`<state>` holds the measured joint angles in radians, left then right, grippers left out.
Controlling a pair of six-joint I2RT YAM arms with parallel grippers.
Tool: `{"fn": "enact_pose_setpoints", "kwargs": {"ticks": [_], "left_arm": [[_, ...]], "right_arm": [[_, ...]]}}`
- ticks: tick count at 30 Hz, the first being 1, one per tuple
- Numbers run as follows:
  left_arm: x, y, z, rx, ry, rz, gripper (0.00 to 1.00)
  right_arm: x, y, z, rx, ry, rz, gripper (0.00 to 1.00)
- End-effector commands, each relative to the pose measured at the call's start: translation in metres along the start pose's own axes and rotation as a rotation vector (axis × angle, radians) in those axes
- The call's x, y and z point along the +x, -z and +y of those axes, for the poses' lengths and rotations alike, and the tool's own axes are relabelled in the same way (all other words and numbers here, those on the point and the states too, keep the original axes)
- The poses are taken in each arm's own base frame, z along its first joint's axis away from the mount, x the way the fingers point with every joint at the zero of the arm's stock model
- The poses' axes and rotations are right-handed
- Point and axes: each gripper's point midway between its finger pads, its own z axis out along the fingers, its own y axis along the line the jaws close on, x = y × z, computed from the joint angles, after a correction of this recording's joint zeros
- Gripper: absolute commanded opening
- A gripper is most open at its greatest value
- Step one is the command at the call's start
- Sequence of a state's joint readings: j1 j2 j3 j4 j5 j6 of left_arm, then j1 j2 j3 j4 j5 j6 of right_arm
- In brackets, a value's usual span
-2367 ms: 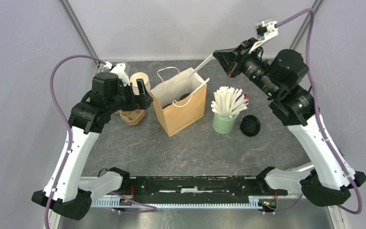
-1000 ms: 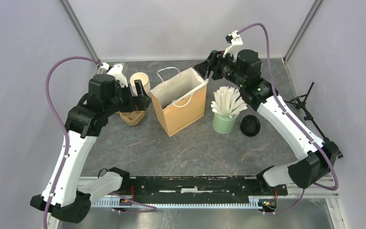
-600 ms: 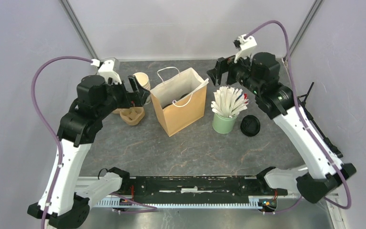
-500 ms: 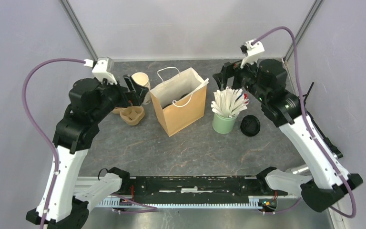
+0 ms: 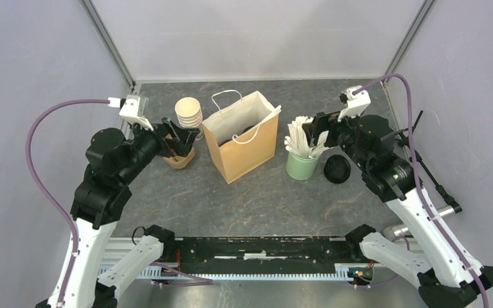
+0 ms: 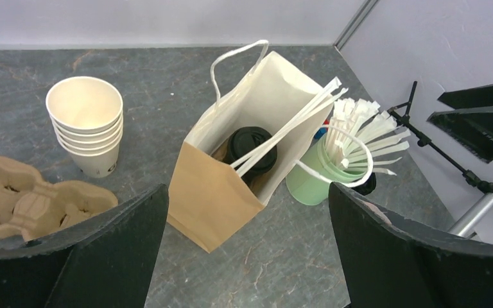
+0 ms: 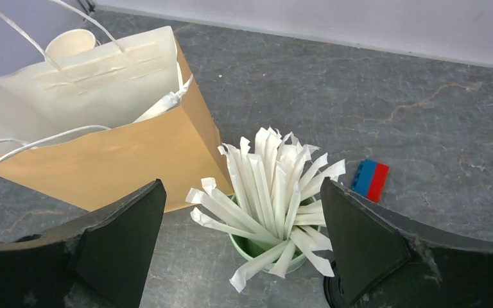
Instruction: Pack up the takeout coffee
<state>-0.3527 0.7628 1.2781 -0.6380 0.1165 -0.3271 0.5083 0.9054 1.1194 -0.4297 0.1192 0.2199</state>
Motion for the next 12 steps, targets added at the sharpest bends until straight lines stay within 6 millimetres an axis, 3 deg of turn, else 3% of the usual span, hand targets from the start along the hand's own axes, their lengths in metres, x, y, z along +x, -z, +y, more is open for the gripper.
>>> {"fn": "enact_pose_setpoints", "kwargs": {"ticks": [1, 12], "left_arm": [[0.0011, 0.0096, 0.0026, 0.002, -0.052, -0.022, 1.00], [-0.0002, 0.0188, 0.0044, -0.012, -0.030, -0.056, 1.00]], "right_arm": [[-0.0215, 0.0154, -0.0049, 0.023, -0.040, -0.107, 0.98], [-0.0186, 0.0183, 0.0024, -0.016, -0.090, -0.116, 0.98]]}}
